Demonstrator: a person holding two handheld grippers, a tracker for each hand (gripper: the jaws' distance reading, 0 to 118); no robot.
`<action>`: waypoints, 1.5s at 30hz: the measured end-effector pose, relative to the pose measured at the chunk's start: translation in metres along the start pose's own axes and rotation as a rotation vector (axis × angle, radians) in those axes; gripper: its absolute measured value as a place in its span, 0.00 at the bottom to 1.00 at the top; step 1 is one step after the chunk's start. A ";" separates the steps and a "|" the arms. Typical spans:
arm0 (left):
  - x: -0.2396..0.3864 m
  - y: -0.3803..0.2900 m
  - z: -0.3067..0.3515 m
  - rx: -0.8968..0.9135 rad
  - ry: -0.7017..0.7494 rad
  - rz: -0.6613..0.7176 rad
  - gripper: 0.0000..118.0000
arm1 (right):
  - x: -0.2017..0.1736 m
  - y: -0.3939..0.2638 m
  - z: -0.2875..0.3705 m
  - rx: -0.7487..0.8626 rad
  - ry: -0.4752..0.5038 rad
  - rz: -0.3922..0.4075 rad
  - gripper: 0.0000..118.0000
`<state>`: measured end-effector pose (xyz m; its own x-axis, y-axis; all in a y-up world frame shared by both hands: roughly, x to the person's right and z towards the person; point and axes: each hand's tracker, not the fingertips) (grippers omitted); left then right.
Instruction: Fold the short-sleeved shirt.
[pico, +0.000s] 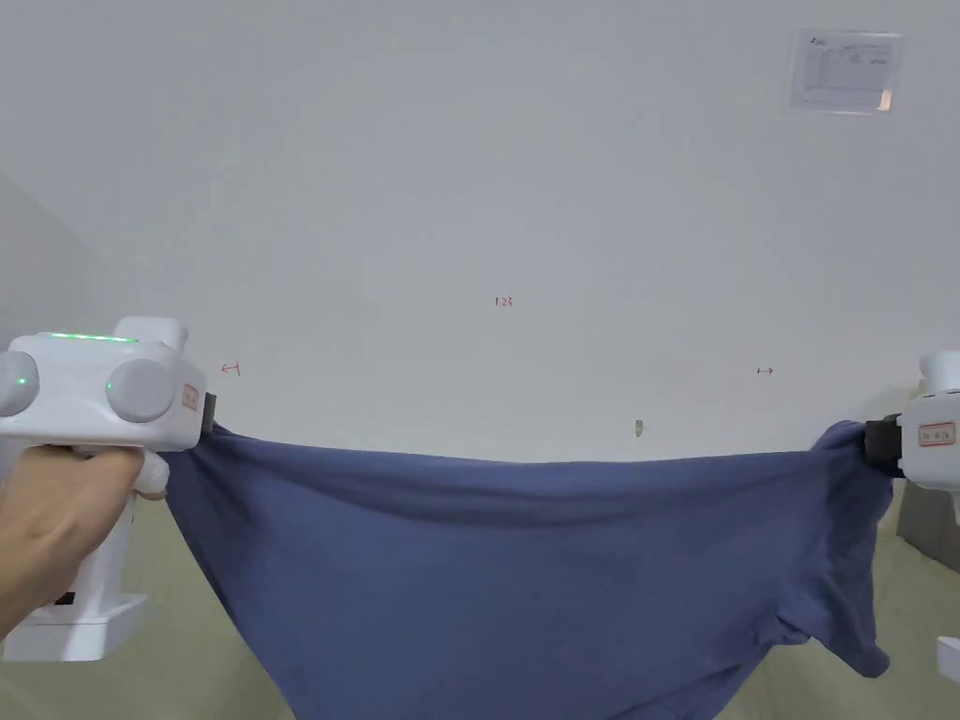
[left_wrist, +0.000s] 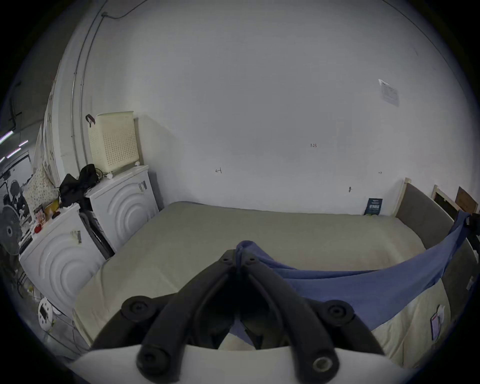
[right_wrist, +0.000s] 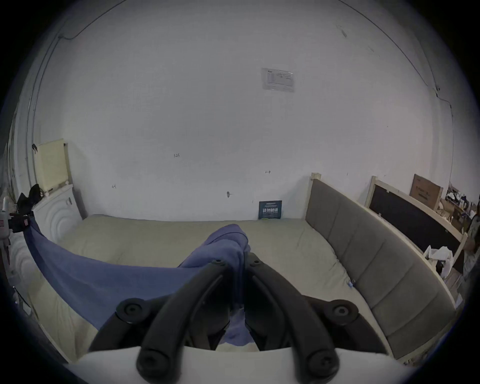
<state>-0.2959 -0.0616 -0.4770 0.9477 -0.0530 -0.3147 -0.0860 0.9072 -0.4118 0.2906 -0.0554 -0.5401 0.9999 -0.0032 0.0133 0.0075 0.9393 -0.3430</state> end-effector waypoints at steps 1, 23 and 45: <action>0.003 0.004 -0.006 0.001 0.002 0.007 0.00 | -0.002 0.005 -0.009 0.005 -0.008 0.005 0.08; 0.042 -0.050 -0.128 -0.068 0.029 -0.060 0.00 | -0.019 -0.062 -0.128 -0.108 -0.069 0.051 0.08; -0.039 -0.335 0.046 -0.355 -0.078 -0.060 0.00 | 0.025 -0.335 0.110 -0.317 0.004 0.010 0.08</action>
<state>-0.2903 -0.3443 -0.2871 0.9737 -0.0570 -0.2204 -0.1181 0.7012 -0.7031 0.3121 -0.3322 -0.3215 1.0000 0.0033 0.0046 0.0003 0.7855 -0.6189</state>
